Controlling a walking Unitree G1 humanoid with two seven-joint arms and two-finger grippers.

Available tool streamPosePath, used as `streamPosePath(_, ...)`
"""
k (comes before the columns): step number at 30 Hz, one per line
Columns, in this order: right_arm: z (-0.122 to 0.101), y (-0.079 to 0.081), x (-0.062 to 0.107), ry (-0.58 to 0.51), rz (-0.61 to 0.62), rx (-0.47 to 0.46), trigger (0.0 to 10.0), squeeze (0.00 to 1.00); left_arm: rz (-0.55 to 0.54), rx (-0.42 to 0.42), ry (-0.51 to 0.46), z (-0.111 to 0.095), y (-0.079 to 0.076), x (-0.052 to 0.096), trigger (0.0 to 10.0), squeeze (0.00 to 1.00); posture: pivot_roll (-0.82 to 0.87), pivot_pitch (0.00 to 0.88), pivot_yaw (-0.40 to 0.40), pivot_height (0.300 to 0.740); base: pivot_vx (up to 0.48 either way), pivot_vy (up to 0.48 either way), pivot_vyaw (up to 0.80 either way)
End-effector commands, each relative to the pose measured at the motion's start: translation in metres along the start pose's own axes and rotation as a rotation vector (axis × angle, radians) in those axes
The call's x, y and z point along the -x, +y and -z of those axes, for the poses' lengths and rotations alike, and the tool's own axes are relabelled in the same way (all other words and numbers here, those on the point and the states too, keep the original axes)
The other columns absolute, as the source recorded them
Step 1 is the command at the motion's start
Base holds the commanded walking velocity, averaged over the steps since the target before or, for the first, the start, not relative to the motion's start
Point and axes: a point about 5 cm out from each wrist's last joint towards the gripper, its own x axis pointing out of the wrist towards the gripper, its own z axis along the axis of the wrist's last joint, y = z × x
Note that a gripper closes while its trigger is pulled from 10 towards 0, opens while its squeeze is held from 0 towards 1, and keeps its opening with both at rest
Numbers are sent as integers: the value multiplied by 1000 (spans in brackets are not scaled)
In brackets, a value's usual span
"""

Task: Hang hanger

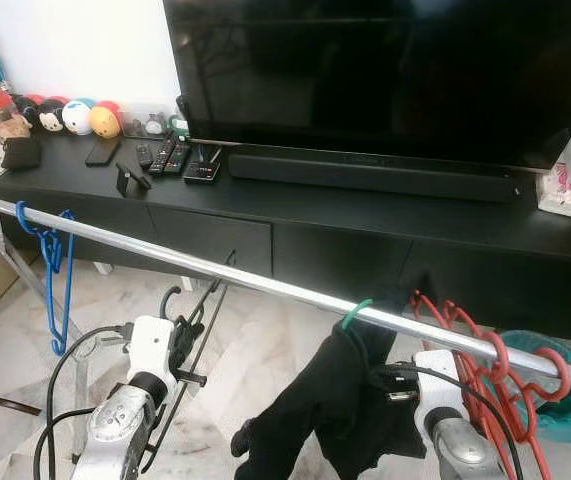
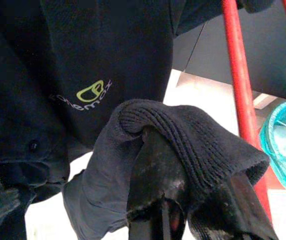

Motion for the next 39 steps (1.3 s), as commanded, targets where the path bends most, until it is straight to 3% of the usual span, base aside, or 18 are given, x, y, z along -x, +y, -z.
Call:
streamPosePath(1, -10, -3, 0, -50, 12, 0, 10000, 0, -3, -10, 14, 1, 0, -2, 10000, 0, -33, 0, 21, 740, 0, 0, 0)
streamPosePath(14, -17, -6, -1, -96, 39, -17, 10000, 0, 10, 5, -11, -4, -7, -12, 10000, 0, -47, 0, 35, 740, 0, 0, 0)
streamPosePath(39, -22, -9, -3, -134, 50, -22, 10000, 0, 17, 18, -20, -4, -13, -16, 10000, 0, -46, 0, 29, 740, -335, 0, 0)
